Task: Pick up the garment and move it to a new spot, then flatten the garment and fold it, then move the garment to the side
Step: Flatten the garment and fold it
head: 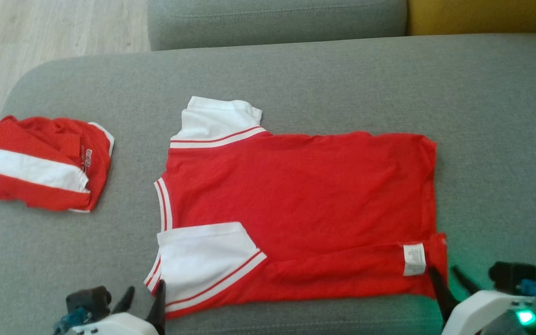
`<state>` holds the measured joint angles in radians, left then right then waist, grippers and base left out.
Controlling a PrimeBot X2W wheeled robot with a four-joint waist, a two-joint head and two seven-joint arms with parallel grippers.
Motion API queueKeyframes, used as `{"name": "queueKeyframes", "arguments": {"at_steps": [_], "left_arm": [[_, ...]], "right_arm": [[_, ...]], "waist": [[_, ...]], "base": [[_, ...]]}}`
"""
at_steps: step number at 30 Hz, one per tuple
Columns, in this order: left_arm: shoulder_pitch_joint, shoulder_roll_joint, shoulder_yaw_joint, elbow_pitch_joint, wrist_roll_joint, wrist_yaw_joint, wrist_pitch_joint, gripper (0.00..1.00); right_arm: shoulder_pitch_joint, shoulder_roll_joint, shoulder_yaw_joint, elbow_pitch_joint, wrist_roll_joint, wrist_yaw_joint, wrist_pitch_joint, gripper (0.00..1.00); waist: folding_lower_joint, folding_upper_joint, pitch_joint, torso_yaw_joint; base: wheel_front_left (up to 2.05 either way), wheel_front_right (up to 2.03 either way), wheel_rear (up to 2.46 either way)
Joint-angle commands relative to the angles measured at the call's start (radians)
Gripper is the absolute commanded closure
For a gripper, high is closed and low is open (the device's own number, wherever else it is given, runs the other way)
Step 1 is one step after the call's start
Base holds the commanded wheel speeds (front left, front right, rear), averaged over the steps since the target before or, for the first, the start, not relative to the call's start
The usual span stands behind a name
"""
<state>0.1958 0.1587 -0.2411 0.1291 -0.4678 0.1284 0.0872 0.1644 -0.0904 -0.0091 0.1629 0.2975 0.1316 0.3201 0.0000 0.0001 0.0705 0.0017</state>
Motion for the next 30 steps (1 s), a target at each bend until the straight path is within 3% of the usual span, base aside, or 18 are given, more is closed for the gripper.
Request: {"name": "queueKeyframes", "arguments": {"at_steps": [1, 6, 11, 19, 30], "left_arm": [[-0.037, 0.023, 0.042, -0.04, 0.015, 0.012, -0.024, 0.0], [-0.06, 0.045, 0.044, -0.106, 0.093, 0.048, -0.115, 0.0], [-0.096, 0.063, 0.045, -0.178, 0.147, 0.07, -0.169, 0.0], [-0.161, 0.092, 0.04, -0.276, 0.197, 0.083, -0.174, 0.0], [-0.173, 0.096, 0.039, -0.287, 0.193, 0.094, -0.152, 0.0]], "right_arm": [[-0.015, -0.011, -0.004, -0.059, -0.017, -0.001, -0.023, 0.0], [-0.057, 0.001, -0.018, -0.177, -0.075, -0.001, -0.122, 0.0], [-0.093, 0.004, -0.015, -0.256, -0.105, -0.001, -0.15, 0.0], [-0.133, 0.012, 0.002, -0.364, -0.118, -0.001, -0.142, 0.0], [-0.161, 0.022, 0.022, -0.377, -0.102, -0.001, -0.151, 0.0]], "waist": [[0.0, -0.0001, -0.005, -0.005], [0.0, -0.0001, -0.013, -0.02], [0.0, -0.0001, -0.022, -0.025], [0.0, -0.0001, -0.033, -0.036], [0.0, -0.0001, 0.007, -0.042]], "base": [[0.0, 0.0, 0.0], [0.0, 0.0, 0.0], [0.0, 0.0, 0.0], [0.0, 0.0, 0.0], [0.0, 0.0, 0.0]]}}
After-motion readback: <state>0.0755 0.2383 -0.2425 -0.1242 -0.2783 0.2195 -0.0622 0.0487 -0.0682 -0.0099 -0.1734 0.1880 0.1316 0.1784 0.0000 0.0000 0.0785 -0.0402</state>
